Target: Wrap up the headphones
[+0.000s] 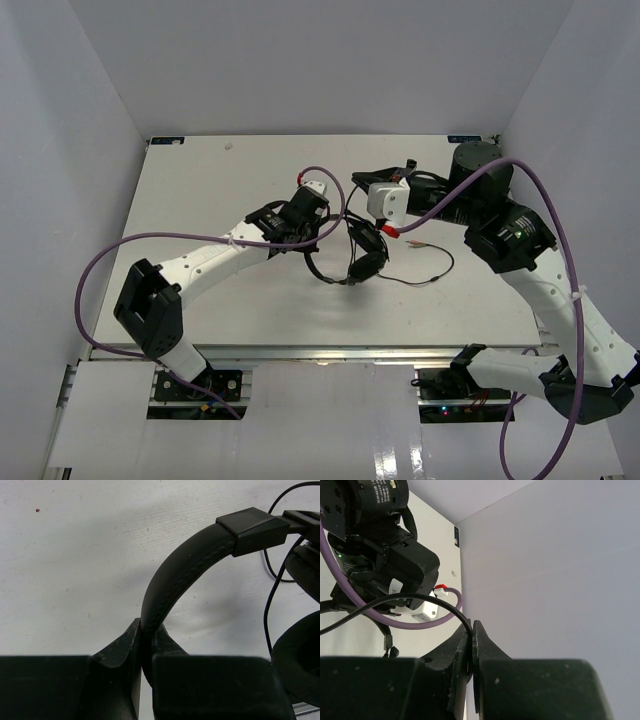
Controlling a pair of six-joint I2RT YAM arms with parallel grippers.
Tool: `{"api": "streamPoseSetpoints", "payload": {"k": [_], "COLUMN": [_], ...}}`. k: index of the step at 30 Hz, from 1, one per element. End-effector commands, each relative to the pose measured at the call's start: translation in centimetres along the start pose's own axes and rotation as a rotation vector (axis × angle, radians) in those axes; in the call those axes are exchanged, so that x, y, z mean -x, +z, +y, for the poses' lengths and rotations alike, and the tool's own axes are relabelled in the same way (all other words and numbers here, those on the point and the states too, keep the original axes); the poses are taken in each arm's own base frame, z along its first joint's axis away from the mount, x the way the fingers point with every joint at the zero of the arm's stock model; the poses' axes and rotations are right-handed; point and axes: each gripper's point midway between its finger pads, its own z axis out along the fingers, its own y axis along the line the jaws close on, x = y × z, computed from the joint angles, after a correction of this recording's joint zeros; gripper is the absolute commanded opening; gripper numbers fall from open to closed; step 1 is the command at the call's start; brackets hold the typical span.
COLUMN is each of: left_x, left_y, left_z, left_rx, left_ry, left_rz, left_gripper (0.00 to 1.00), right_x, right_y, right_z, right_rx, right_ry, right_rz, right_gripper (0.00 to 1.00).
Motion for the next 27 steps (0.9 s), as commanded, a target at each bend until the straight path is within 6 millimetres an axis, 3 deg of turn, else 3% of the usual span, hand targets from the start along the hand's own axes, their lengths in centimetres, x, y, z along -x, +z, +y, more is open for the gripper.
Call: {"api": "streamPoseSetpoints", "payload": {"k": [1,12,21,27], "left_x": [2.4,0.1,1.3,1.2], "left_y": [-1.9,-1.5,-1.8,-0.4], "left_z": [-1.5,-1.9,-3.2,-4.0], "left_rx": [-0.089,-0.148,-0.203,-0.202], "left_ry": [-0.061,-0.055,-0.094,-0.129], "left_rz": [-0.094,-0.069,-0.097,-0.070], "left_gripper": [0.00,0.00,0.00,0.00], "right_x": [1.0,-0.1,-0.7,-0.4], "right_y": [-0.4,0.6,2.1,2.4], "right_z": [-3.4,-5.1,-3.4,-3.0], "right_rx": [-0.106,-0.152,-0.090,-0.079], "right_ry": [-0.033,-0.050,-0.033,-0.031], "right_rz": [-0.003,0.038,0.031,0.026], "right_gripper": [0.08,0.08,0.08,0.08]}}
